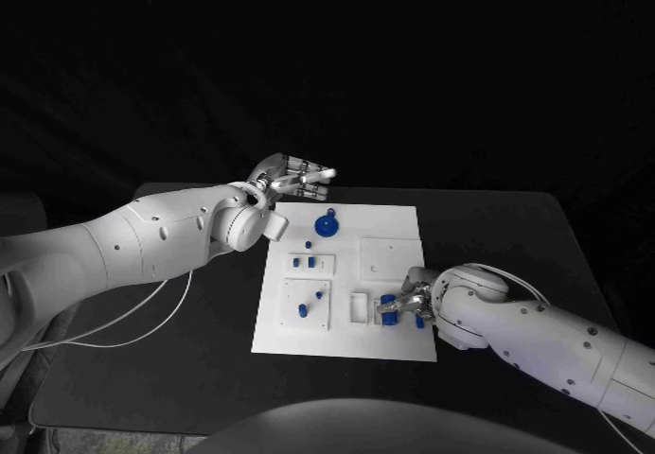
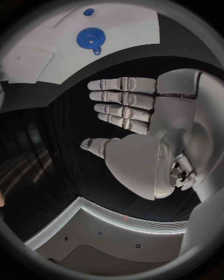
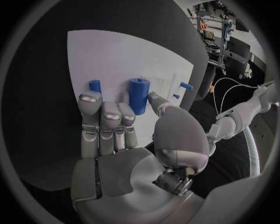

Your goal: Assemble the parts on the task board

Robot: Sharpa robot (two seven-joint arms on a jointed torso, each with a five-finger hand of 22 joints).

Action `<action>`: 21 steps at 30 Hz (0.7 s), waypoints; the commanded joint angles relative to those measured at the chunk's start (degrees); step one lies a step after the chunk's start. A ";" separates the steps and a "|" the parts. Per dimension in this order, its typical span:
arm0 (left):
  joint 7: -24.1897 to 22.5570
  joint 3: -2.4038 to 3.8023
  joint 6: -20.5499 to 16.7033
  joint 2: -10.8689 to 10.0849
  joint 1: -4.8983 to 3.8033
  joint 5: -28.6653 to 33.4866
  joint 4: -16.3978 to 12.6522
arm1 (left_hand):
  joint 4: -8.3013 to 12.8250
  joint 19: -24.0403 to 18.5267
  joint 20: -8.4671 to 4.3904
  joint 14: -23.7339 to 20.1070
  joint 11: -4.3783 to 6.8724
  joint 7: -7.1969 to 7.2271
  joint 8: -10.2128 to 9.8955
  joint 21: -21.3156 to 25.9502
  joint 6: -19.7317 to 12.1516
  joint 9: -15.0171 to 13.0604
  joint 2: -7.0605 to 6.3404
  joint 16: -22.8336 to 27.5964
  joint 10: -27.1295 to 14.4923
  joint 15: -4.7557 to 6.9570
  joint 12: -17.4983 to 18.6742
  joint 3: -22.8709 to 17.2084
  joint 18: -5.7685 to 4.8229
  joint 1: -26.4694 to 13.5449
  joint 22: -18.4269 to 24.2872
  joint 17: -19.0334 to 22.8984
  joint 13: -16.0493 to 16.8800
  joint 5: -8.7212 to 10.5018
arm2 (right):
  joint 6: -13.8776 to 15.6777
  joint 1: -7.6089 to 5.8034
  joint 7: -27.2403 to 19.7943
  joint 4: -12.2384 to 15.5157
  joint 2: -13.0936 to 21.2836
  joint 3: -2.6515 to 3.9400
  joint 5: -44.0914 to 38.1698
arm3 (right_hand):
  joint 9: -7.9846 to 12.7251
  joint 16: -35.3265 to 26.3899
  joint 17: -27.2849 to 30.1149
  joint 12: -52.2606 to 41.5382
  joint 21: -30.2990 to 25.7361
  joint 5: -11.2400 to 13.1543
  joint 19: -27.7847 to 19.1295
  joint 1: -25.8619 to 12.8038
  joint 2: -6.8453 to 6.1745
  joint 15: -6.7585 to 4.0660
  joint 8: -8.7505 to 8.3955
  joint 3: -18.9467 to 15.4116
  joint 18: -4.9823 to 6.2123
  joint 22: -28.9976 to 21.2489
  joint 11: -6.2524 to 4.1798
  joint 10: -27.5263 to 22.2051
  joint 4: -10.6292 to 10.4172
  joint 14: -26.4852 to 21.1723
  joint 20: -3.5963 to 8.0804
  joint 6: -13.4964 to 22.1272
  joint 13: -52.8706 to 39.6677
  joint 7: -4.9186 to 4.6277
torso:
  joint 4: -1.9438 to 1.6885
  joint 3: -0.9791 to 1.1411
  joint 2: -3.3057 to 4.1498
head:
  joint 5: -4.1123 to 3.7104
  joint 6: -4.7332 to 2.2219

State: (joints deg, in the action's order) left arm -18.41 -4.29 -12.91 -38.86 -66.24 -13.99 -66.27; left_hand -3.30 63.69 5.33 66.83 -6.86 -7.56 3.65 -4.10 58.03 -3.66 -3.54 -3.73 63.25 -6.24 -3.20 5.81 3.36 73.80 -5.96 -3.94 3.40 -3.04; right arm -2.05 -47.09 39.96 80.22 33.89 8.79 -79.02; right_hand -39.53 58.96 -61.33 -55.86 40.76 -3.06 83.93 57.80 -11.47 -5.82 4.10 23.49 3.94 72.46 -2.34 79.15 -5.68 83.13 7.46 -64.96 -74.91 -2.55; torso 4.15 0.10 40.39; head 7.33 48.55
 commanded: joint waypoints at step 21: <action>0.42 0.05 1.27 0.15 -0.02 0.13 0.16 | -0.33 0.31 0.23 0.03 -0.40 -0.39 0.05 -0.15 -0.24 -0.08 -0.03 0.17 0.07 -0.45 -0.18 -0.15 0.49 -0.04 0.34 -0.01 0.00 0.36 | 3.58 0.04 -0.19 -1.36 0.29 -2.05 5.42 | 11.03 -0.07 -0.23 -0.05 -0.17 -22.67 3.04 1.99 6.87 0.05 -0.45 -0.32 -0.13 1.08 -0.37 -0.87 16.91 0.23 -0.40 -0.54 -0.23 0.21 | 0.03 0.01 0.06 | 0.14 -0.27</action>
State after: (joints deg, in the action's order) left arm -17.86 -4.28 -12.52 -38.75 -66.24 -13.98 -66.06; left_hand -3.46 63.69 5.33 66.83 -6.86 -7.77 3.65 -4.10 57.82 -3.65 -3.54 -3.73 63.25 -6.24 -3.20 5.65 3.37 73.81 -5.67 -3.94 3.40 -3.05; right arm 0.45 -47.81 38.86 79.22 33.82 7.34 -76.16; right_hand -48.58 58.96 -61.50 -55.86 40.77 -25.53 84.14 55.86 -8.93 -5.57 4.09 17.52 3.81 73.49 -2.48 78.59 5.41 83.07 7.25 -65.25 -74.90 -2.37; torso 4.15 0.09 40.44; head 7.37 48.34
